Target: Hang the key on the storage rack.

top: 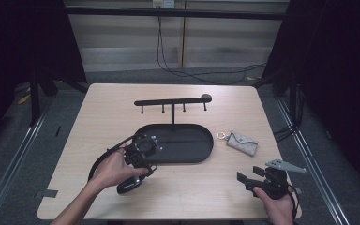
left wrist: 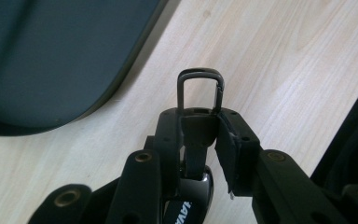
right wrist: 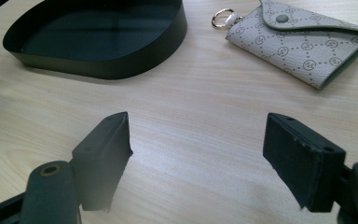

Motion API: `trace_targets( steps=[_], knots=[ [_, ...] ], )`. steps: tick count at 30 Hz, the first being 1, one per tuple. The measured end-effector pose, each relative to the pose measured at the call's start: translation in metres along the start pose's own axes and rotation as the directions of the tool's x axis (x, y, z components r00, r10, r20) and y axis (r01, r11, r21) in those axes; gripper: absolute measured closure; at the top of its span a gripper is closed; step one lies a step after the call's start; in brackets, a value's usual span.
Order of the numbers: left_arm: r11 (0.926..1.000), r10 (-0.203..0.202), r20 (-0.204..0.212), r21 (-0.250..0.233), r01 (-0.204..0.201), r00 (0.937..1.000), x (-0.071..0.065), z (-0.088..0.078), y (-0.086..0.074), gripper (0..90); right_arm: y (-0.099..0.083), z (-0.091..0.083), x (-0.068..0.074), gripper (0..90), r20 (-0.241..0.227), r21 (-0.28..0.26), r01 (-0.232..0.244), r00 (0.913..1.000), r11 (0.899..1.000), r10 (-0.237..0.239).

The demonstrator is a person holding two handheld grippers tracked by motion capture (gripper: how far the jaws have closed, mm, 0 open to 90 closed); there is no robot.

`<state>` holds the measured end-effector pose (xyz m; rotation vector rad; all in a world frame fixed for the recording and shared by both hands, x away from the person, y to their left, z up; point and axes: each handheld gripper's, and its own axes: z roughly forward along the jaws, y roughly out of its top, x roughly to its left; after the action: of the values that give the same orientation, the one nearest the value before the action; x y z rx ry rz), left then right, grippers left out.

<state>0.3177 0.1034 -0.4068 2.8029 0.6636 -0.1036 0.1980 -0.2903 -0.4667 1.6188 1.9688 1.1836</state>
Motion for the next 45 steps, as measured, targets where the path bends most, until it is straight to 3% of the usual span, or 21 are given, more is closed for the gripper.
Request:
trace_targets(
  steps=[14, 22, 24, 37, 40, 45],
  knots=[
    [0.9997, -0.001, -0.045, -0.025, 0.000, 0.9990, -0.001, -0.033, -0.005, 70.8, 0.000, 0.000, 0.000, 23.2, 0.003, -0.002, -0.003, 1.0000, 1.000, 0.003],
    [0.9996, 0.023, -0.068, 0.020, -0.022, 0.9974, -0.003, -0.047, -0.001, 70.8, 0.000, 0.000, 0.000, 23.2, 0.003, -0.002, -0.005, 1.0000, 1.000, 0.005],
    [0.9999, -0.003, -0.077, 0.015, 0.004, 0.9970, -0.003, -0.050, 0.000, 70.8, 0.000, 0.000, 0.000, 23.2, 0.004, -0.002, -0.004, 1.0000, 1.000, 0.004],
    [0.9982, -0.003, -0.101, 0.059, 0.009, 0.9949, -0.004, -0.066, 0.009, 70.7, 0.000, 0.000, -0.001, 23.1, 0.002, 0.000, -0.006, 1.0000, 1.000, 0.006],
    [0.9985, -0.016, -0.104, 0.051, 0.022, 0.9944, -0.003, -0.067, 0.011, 70.8, 0.000, 0.000, 0.000, 23.2, 0.001, 0.001, -0.008, 1.0000, 1.000, 0.008],
    [0.9977, 0.000, -0.114, 0.067, 0.007, 0.9934, -0.003, -0.072, 0.013, 70.8, 0.000, 0.000, -0.001, 23.2, 0.002, 0.000, -0.006, 1.0000, 1.000, 0.006]
  ],
)
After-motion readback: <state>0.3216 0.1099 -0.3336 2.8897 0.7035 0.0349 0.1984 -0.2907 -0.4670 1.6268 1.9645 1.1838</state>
